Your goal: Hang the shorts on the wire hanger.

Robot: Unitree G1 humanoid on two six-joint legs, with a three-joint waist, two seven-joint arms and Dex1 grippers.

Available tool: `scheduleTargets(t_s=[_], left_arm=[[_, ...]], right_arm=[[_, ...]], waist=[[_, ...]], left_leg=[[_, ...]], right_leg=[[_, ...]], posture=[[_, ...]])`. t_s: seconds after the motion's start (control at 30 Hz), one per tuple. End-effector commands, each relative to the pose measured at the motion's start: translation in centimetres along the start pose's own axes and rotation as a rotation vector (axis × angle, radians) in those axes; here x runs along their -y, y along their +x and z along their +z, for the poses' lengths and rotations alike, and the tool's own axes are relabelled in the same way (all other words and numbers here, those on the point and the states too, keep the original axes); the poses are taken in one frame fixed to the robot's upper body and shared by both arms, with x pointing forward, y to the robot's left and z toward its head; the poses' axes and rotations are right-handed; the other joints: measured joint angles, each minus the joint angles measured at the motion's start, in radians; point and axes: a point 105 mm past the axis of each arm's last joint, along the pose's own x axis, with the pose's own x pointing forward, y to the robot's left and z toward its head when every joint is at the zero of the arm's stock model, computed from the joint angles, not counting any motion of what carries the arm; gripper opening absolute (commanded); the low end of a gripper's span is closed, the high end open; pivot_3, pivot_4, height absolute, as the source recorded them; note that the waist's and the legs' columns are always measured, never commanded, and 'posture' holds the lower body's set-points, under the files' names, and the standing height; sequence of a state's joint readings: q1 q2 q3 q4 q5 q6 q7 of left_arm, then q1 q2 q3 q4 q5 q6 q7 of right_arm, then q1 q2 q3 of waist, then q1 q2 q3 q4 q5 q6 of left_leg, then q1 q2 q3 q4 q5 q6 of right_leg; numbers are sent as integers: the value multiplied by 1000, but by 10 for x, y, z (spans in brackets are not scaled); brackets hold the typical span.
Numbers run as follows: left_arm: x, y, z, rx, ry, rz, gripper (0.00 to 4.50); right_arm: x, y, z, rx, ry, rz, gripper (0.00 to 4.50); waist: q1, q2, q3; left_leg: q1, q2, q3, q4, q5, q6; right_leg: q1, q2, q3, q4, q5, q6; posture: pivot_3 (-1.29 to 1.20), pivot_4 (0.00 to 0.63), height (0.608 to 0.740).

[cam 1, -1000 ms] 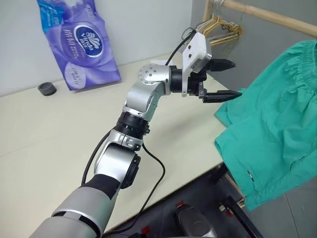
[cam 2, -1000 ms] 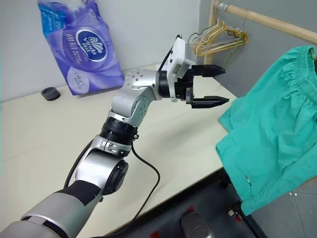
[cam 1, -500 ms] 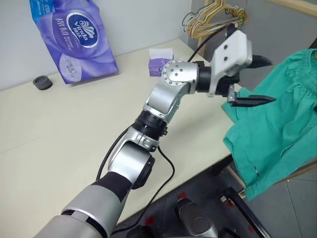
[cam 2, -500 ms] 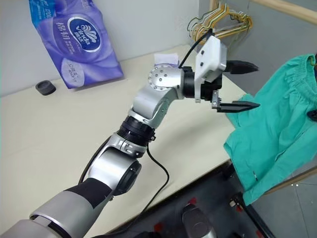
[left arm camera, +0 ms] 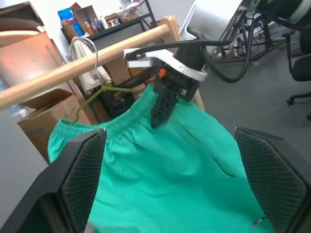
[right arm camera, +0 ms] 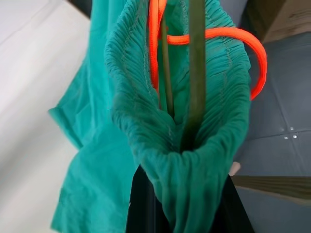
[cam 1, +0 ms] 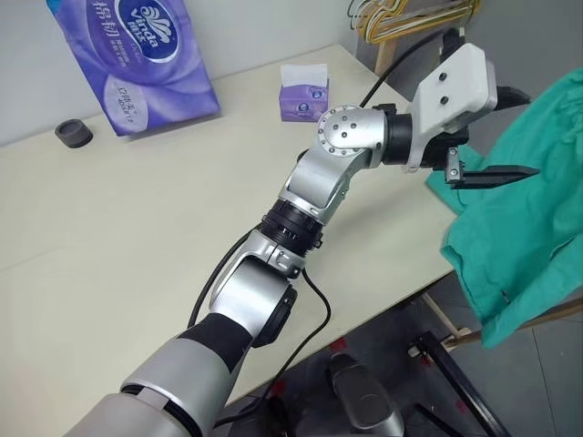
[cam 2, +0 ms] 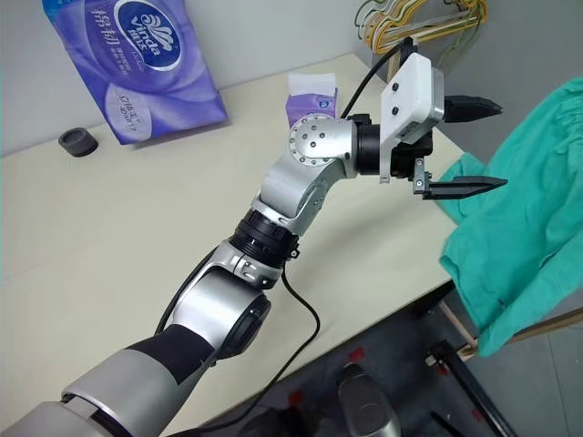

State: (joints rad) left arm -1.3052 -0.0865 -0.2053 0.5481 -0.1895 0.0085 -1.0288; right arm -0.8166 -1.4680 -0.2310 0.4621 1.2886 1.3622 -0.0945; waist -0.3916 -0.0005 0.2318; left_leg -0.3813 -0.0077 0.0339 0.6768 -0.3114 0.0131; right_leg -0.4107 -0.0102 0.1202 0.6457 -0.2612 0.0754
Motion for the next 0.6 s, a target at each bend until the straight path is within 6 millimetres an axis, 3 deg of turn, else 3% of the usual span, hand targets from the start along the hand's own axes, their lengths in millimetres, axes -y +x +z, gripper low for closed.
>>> scheduleTargets(t_s=[0.03, 0.3, 0.6], left_arm=[[-4, 9, 21, 54, 65, 3, 4431], [-3, 17, 25, 84, 57, -9, 4431], [13, 14, 21, 90, 45, -156, 4431]], right_arm=[[13, -11, 18, 77, 16, -50, 0], [28, 9, 7, 14, 49, -72, 0], [32, 20, -3, -26, 30, -69, 0]], waist=[[3, 0, 0], [3, -1, 1], [4, -1, 2]], left_leg=[[0, 0, 0, 0, 0, 0], [1, -1, 2, 0, -1, 1], [2, -1, 3, 1, -1, 1]], right_leg=[[0, 0, 0, 0, 0, 0], [0, -1, 1, 0, 1, 1], [0, -1, 1, 2, 1, 2]], posture=[[-443, 249, 740], [-416, 252, 740], [-388, 246, 740]])
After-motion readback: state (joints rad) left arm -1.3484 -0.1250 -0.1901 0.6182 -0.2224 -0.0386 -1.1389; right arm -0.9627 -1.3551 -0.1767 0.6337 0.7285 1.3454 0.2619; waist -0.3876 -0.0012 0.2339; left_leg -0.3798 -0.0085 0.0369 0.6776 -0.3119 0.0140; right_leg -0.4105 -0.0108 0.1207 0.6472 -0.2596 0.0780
